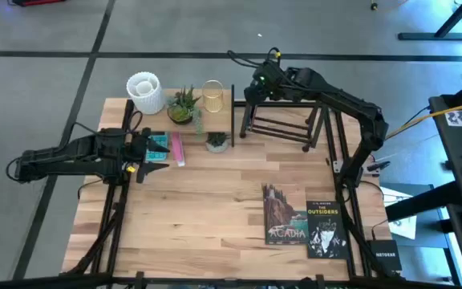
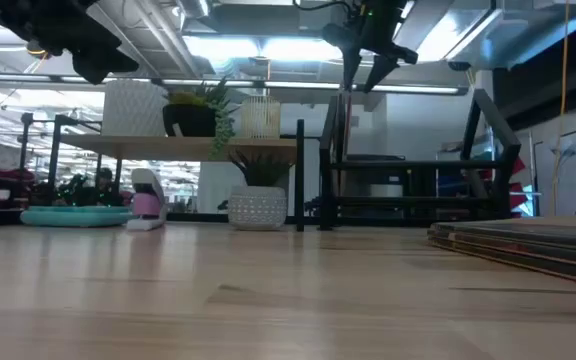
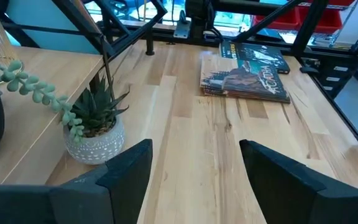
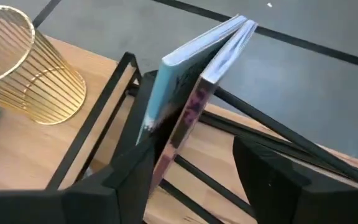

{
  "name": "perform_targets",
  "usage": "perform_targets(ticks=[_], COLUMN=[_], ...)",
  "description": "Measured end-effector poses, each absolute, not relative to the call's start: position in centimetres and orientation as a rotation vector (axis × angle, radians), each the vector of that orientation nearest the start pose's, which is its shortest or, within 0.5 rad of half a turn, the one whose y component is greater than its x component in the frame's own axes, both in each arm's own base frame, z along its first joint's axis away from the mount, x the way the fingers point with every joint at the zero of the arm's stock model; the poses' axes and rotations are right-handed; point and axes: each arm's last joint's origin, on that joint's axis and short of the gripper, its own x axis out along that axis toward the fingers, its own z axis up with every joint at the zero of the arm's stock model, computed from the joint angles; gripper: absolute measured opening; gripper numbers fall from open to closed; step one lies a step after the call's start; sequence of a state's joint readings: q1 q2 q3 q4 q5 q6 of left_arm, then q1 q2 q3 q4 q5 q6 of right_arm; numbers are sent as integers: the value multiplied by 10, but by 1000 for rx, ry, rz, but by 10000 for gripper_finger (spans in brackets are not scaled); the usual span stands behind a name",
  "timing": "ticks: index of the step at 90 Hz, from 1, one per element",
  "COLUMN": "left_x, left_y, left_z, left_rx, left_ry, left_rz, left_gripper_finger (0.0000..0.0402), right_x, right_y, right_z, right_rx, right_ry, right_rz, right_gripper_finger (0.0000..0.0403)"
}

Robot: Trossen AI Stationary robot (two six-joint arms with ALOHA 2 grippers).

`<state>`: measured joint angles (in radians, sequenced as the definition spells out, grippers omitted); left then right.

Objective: Stock shelves
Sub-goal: Remove the purple book from the bookshelf

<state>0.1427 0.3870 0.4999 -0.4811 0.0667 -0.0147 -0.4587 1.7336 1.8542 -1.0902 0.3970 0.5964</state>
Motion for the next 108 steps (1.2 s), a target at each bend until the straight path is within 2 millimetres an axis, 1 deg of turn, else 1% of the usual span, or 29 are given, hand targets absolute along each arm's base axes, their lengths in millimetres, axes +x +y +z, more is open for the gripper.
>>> perform_targets(ticks=[17, 27, 44, 55, 79, 90, 99, 108], left_x=[102, 102, 102, 102, 102, 102, 102, 102], left_y=[13, 13, 13, 13, 13, 13, 13, 13], left_z=[256, 256, 256, 256, 256, 256, 256, 256], left_rx=[-53, -53, -53, -53, -53, -53, -53, -53], left_ry=[366, 365, 366, 365, 366, 366, 365, 366], left_rz=[77, 78, 77, 77, 78, 77, 78, 78], left_gripper_finger=[237, 237, 237, 237, 237, 237, 237, 237], right_x=[314, 317, 317, 317, 317, 314, 314, 316], right_y=[-168, -171, -174, -174, -171, -170, -171, -172], right_z=[376, 373, 371, 371, 368, 366, 367, 369], right_rx=[535, 515, 498, 482, 504, 504, 499, 501], right_ry=[691, 684, 687, 705, 760, 798, 777, 739], right_rz=[-1072, -1106, -1137, -1119, -1046, -1056, -1091, -1090], right_gripper_finger=[204, 204, 204, 204, 204, 204, 204, 204])
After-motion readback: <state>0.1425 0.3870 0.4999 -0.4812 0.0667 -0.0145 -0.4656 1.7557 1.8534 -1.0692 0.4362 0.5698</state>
